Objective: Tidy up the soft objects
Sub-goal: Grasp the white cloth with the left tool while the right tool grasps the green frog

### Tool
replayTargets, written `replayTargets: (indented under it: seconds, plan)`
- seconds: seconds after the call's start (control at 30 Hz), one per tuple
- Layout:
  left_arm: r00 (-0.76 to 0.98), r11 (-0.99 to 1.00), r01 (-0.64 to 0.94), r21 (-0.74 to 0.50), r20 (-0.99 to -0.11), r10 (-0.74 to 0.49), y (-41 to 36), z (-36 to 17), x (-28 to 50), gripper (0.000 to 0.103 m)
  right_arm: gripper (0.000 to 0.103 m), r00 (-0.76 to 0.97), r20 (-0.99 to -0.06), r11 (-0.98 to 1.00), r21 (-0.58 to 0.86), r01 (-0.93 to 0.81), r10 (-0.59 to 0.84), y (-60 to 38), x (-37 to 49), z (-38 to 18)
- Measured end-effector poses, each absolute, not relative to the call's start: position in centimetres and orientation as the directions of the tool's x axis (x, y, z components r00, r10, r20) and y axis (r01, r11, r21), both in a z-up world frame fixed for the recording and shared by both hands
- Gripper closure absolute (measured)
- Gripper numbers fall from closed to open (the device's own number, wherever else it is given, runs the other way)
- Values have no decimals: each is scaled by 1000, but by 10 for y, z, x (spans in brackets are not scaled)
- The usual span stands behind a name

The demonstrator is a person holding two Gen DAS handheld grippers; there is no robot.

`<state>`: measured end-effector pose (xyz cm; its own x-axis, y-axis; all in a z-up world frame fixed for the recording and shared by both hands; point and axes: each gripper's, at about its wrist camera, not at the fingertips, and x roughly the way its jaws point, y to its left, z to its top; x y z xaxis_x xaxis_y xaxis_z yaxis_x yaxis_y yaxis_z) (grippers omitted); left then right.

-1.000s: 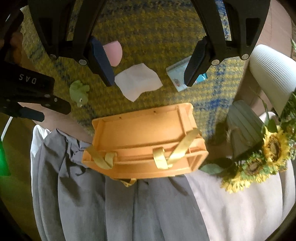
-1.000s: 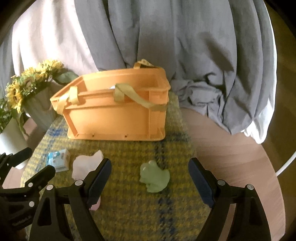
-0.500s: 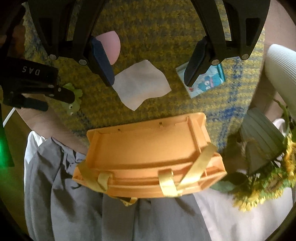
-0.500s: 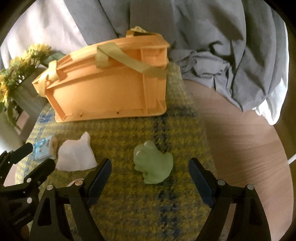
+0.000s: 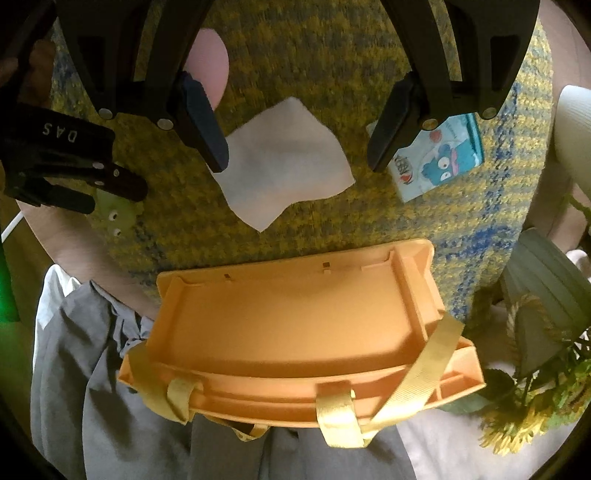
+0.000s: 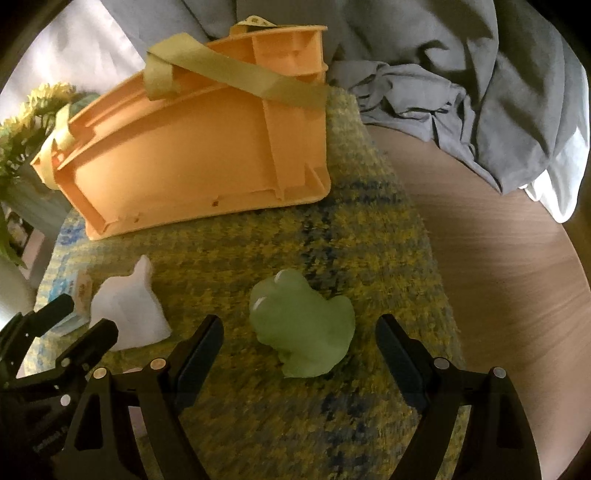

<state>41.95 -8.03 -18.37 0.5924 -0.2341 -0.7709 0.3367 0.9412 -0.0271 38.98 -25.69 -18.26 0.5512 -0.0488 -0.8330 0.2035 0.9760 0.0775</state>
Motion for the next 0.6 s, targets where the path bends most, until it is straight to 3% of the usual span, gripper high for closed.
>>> replayTargets:
  seconds: [0.2,0.4,0.53,0.6]
  plan:
    - [567,939,342,-41,-788,-241,-87,-193,436,26,19,537,-841,977,58,204,-63,-259,396,-187]
    - [563,938,345,-36,-791,-237,-91,-196,440,27,30,528,-847,979,54,195,-58,-261,399,-192]
    - [554,938,343,-54,-795,-248,-91,-200,441,44,43,529,-847,980,57,192,-54,-262,400,-192]
    - [539,938,339,-73,-802,-257,-89,-204,442,53,44,531,-845,982,47,185,-60,-261,400,-191]
